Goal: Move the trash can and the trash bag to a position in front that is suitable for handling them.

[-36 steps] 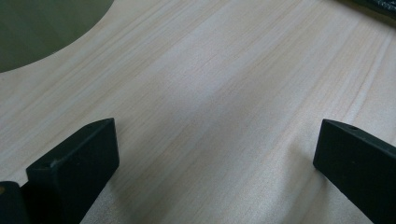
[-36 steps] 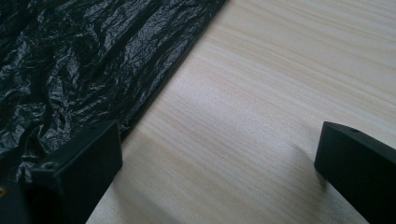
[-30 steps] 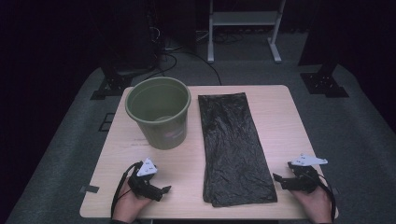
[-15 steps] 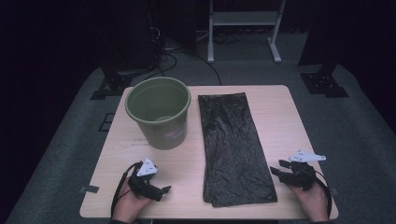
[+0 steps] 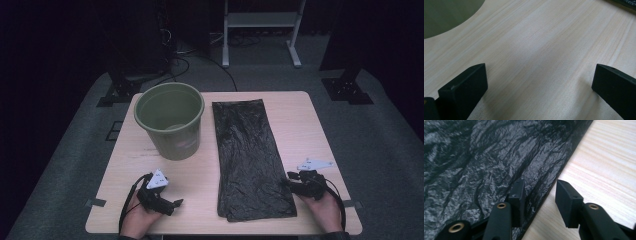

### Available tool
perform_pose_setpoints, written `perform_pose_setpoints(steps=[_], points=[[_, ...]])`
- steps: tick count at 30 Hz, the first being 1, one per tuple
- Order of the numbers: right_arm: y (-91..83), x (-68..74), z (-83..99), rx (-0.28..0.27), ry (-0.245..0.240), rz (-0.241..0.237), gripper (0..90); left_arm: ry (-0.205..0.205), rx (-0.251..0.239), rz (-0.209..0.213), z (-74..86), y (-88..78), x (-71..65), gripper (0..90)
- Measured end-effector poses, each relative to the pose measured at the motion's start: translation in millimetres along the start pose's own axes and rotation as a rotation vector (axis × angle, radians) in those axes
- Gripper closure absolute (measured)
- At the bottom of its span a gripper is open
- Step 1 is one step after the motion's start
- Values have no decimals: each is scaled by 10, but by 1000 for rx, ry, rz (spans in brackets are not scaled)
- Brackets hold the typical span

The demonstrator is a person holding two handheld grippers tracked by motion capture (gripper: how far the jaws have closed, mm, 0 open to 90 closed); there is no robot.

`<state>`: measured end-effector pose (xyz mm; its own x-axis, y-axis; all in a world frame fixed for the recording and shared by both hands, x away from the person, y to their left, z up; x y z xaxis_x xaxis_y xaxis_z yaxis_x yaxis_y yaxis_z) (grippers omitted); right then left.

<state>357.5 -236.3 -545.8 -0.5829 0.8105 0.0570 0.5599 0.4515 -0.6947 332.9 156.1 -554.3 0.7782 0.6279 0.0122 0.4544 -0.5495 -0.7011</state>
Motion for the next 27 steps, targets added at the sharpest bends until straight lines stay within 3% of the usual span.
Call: perform_pose_setpoints(steps=[8,17,27], points=[[16,23,2,16,-18,-1,892,0,0,0,0,0,0,0],[-36,3,-16,-4,-15,-5,900,0,0,0,0,0,0,0],[-247,-248,39,-26,31,48,900,0,0,0,0,0,0,0]])
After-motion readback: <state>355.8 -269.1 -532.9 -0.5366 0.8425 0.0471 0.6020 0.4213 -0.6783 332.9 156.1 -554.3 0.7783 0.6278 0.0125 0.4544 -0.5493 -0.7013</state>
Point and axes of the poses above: each handheld gripper's, and its own axes: y roughly forward along the jaws, z roughly out of its underside, x roughly to its left, the point moved 10 cm from there along y, roughly forward along the jaws
